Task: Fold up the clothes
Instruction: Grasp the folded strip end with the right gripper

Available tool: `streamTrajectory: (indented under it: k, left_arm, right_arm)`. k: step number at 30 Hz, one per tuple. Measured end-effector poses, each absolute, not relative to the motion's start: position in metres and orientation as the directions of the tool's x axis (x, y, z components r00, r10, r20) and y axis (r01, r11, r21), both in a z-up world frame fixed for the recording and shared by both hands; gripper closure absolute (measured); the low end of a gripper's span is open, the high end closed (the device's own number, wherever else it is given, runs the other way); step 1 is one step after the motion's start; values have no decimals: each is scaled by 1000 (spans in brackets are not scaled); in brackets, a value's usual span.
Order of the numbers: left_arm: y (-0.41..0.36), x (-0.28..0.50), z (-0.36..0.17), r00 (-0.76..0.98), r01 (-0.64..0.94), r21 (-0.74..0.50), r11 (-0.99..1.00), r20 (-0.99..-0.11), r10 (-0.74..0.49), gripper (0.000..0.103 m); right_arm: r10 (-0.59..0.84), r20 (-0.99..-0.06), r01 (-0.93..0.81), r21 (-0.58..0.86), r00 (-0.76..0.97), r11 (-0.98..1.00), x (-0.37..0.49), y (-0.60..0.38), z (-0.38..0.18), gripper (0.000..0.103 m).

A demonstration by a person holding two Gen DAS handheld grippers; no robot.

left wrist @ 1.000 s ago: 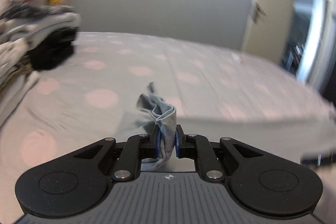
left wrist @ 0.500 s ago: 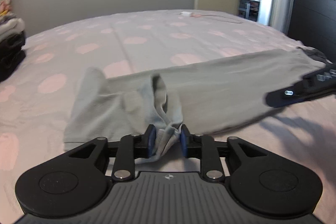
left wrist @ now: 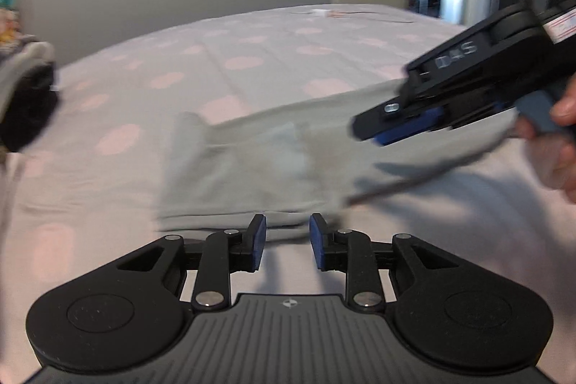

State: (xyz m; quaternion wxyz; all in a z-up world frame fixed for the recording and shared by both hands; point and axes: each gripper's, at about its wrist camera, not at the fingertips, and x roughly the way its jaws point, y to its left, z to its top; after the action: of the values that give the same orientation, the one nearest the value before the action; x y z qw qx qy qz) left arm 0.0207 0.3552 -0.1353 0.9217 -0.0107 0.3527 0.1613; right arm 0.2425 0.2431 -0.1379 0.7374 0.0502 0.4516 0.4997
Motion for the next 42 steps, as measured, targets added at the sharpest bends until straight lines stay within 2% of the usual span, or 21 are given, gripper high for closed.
streamTrajectory:
  k: [7,14,18,20,24,27,31,34,36,37,38,42]
  left_arm:
    - [390,12,-139,618,-387,259,885,-639,457,72]
    - [374,25,-157,612,-245,453,857,-613,499,72]
    - [375,30,-163,608,-252,448,858,-616,501,72]
    - [379,30,-162,609,-266,421,867,-624,490,72]
    - [385,30,-160,610,-290,383,877,-632,478,80]
    - [385,29,-160,608,-299,369,880,-637,474,81]
    - [384,29,-159,604,-302,368,880,-640,475,82]
    - [386,27,-158,602,-305,359,882,-645,471,82]
    - [386,26,-157,602,-310,348,885,-648,466,82]
    - [387,27,-157,602,-313,344,885,-649,465,82]
    - [387,27,-156,602,-314,341,886,-650,463,81]
    - [387,26,-155,603,-319,328,889,-654,457,82]
  right_arm:
    - [797,-602,-700,546,53,459,240,274,-134,73]
    - [771,-632,-679,532,81,507,234,279,-155,74]
    - [783,-617,-654,560,81,509,241,286,-163,83]
    - [789,-609,-651,565,85,506,239,285,-162,101]
    - [807,-583,-634,590,96,501,235,274,-157,102]
    - [818,-566,-621,606,102,497,231,267,-154,102]
    - [788,-608,-620,583,96,525,231,271,-169,101]
    - [783,-615,-614,585,91,530,234,271,-174,97]
    - [790,-605,-610,590,99,528,234,266,-172,89]
    - [793,-600,-609,592,103,528,234,263,-170,74]
    - [795,-597,-607,595,105,527,234,261,-170,65]
    - [790,-607,-596,605,83,528,238,260,-180,66]
